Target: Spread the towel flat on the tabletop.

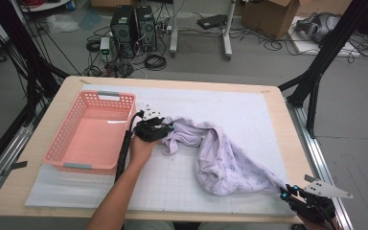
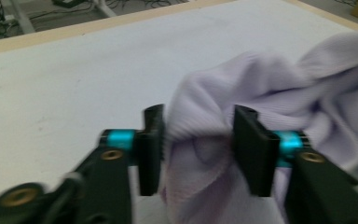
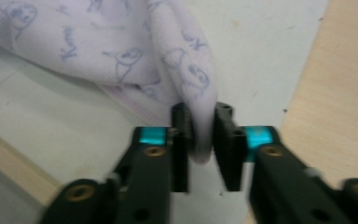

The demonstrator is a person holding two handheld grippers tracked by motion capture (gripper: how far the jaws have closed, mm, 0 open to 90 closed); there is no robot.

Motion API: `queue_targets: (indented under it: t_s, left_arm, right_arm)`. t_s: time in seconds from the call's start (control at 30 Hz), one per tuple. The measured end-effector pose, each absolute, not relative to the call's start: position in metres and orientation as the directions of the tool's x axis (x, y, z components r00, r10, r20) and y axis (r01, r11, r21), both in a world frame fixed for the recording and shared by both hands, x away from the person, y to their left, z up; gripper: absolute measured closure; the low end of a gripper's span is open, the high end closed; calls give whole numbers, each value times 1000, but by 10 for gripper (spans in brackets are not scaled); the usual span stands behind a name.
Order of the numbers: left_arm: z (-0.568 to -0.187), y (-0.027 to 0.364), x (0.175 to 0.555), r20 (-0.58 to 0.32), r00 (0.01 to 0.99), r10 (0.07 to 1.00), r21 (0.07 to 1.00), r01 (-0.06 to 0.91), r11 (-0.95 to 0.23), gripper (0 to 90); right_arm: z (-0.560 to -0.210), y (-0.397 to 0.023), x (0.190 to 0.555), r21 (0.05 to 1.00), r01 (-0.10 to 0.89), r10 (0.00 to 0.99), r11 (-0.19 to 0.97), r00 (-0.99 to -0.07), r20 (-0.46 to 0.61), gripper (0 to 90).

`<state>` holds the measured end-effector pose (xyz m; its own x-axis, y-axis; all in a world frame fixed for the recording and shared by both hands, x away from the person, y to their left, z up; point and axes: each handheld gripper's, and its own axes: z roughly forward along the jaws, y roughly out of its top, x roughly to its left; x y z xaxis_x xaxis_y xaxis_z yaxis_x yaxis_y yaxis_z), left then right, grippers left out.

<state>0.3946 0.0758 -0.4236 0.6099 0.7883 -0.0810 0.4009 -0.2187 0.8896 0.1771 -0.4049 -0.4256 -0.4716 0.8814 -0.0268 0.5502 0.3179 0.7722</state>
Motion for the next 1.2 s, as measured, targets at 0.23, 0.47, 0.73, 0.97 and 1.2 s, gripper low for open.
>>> queue_targets:
  t_s: [0.23,0.47,0.73,0.97,1.2]
  left_arm:
    - [-396,69,365,-25,702,712,930,278,-240,375]
    - [-400,35,350,-27,827,562,918,242,-313,381]
    - [-408,-18,336,-52,910,411,907,215,-363,378]
    - [-424,-47,342,-57,902,429,870,255,-421,369]
    - [-433,-47,347,-86,893,441,837,305,-455,768]
  right_arm:
    - [-411,-401,185,820,489,888,297,-457,-49,625]
    - [-408,-382,211,835,457,870,306,-490,-51,610]
    - [-410,-379,239,827,471,876,308,-480,-52,610]
    - [-416,-387,252,835,488,888,255,-459,-3,608]
    - [-417,-384,254,836,489,890,247,-457,4,555]
